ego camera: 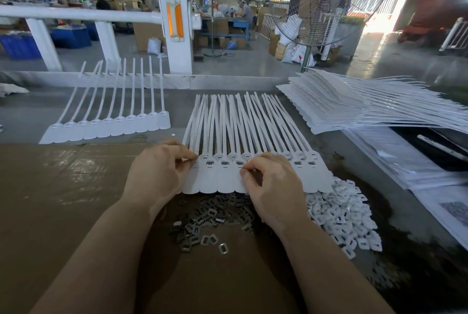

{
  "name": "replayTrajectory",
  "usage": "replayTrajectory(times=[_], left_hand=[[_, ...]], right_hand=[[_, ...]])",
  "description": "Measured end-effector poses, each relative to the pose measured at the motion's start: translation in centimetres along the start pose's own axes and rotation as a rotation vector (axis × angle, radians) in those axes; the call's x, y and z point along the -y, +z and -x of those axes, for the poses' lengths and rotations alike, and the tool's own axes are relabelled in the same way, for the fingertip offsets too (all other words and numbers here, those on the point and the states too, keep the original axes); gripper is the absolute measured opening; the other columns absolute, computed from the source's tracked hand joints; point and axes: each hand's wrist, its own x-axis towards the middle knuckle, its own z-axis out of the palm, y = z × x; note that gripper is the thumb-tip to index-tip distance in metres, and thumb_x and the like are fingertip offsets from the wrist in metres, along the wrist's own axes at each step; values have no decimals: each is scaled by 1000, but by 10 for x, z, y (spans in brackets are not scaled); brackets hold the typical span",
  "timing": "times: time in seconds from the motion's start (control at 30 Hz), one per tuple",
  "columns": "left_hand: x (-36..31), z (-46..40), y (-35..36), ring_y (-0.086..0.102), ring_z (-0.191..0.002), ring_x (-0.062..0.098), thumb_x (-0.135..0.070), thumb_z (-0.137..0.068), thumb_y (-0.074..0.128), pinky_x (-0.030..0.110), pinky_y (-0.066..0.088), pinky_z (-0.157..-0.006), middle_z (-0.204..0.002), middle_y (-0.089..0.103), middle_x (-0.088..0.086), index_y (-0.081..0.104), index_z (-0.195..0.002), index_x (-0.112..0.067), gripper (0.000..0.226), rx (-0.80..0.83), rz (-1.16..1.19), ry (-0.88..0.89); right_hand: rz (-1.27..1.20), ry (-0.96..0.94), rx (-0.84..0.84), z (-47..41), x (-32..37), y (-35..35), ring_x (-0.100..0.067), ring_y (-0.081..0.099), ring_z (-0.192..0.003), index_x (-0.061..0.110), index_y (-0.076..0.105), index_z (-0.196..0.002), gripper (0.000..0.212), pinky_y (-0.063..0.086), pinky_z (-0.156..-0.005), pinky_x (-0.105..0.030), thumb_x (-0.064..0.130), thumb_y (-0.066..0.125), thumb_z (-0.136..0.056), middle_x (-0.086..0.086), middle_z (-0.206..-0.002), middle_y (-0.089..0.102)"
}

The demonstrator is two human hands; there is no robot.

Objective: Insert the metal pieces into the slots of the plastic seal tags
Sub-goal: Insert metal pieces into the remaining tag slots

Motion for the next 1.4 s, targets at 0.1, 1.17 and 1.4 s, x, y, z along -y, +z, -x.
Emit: replayTrajectory(times=[0.1,1.17,1.4], left_hand=[[-1,0,0,57,-72,6,-21,-88,65,14,40,-59,-85,57,-20,76,-92,-26,13,11,-21,-6],[-8,4,-3,52,-71,11,-31,-86,62,21,36,-57,-75,62,-15,71,-87,-36,11,23,-211,-28],[-10,4,-1,57,-78,16,-30,-86,60,24,42,-65,-75,58,-14,70,-88,-34,12,40,-198,-46]], right_hand=[[4,0,1,0,0,0,-18,52,-86,10,68,-81,10,44,-80,-31,17,62,-85,-1,-82,63],[16,6,1,0,0,0,-15,51,-89,11,69,-84,10,41,-81,-25,19,62,-86,0,-85,64],[19,-2,-13,0,0,0,-16,52,-88,11,69,-84,9,40,-81,-24,17,63,-85,0,-85,65]])
